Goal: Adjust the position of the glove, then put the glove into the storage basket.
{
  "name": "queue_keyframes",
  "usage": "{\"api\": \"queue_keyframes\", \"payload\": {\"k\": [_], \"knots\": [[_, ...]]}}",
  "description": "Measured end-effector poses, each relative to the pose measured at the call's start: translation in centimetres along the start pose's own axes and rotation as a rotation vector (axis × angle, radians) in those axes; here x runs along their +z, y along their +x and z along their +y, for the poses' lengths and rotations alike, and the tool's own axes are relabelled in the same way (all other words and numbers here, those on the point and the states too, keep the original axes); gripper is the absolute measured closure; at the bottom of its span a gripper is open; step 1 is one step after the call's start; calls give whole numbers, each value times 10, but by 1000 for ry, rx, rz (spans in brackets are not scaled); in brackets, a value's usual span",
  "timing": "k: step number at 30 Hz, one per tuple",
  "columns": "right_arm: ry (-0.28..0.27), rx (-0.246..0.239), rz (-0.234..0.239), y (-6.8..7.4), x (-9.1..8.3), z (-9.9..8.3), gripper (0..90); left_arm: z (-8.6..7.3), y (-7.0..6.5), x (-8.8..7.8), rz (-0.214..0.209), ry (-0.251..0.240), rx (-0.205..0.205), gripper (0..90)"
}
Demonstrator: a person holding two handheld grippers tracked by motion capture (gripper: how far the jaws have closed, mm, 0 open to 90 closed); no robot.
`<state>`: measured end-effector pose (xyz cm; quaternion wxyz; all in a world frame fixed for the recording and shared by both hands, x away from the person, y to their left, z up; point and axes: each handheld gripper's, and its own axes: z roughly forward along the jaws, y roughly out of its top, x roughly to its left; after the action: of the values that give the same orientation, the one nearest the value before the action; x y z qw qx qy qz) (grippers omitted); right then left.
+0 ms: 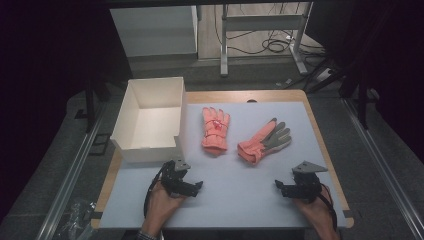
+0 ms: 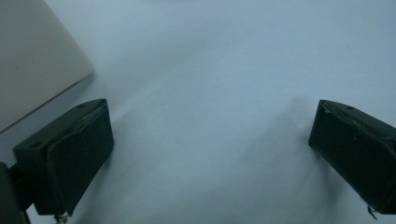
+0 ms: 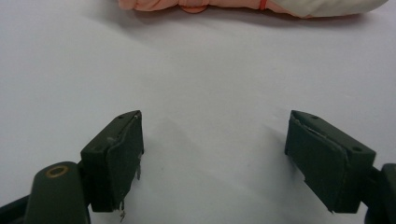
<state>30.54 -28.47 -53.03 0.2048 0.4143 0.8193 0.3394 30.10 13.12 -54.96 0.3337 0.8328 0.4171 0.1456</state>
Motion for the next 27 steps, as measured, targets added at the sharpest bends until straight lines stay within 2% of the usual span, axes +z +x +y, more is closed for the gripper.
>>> {"api": "queue_keyframes", "payload": {"k": [27], "knots": [[-1,2,2,0,0,0,195,-1,0,0,-1,-13,-7,1]]}}
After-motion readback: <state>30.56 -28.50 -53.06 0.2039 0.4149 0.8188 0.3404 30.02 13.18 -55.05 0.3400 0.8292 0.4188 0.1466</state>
